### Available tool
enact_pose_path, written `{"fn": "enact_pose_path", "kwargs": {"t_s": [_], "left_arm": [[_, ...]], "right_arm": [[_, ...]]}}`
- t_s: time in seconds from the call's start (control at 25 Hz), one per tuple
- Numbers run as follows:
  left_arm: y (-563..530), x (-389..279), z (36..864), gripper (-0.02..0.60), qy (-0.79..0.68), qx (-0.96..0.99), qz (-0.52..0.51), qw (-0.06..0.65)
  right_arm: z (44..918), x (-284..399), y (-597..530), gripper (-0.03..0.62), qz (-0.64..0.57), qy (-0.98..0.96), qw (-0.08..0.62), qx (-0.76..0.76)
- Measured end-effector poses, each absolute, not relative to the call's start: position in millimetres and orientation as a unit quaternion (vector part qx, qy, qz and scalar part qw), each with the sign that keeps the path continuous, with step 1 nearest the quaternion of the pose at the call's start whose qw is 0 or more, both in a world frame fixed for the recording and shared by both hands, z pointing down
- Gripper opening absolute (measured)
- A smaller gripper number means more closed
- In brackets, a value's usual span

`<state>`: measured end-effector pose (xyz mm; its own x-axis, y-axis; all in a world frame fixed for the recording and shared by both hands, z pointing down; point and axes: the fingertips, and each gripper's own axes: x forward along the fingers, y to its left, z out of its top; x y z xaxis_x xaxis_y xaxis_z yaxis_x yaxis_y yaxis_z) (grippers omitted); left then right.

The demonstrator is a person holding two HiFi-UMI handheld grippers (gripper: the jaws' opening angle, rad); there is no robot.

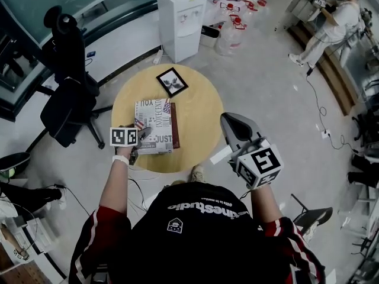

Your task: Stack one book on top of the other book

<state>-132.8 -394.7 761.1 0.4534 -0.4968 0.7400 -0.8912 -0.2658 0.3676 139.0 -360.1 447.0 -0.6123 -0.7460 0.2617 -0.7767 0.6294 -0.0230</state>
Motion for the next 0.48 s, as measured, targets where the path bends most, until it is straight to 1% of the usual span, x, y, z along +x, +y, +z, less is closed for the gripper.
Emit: {"fn": "enact_pose_path", "kwargs": {"t_s": [0.12, 0.24, 0.48], "left_arm": [[-390, -131, 758, 0.387, -0.457, 0.76, 0.236, 0.398], [-381, -136, 759, 0.387, -0.463, 0.76, 0.225, 0.397], [-356, -156, 749, 0.385, -0.514, 0.759, 0.19, 0.351]], "right_arm": [[443, 137, -357, 0.029, 0.069, -0.899, 0.104, 0.42], [448, 135, -354, 0.029, 0.068, -0.897, 0.111, 0.423], [448, 123, -345, 0.029, 0.068, -0.899, 0.106, 0.419]]}}
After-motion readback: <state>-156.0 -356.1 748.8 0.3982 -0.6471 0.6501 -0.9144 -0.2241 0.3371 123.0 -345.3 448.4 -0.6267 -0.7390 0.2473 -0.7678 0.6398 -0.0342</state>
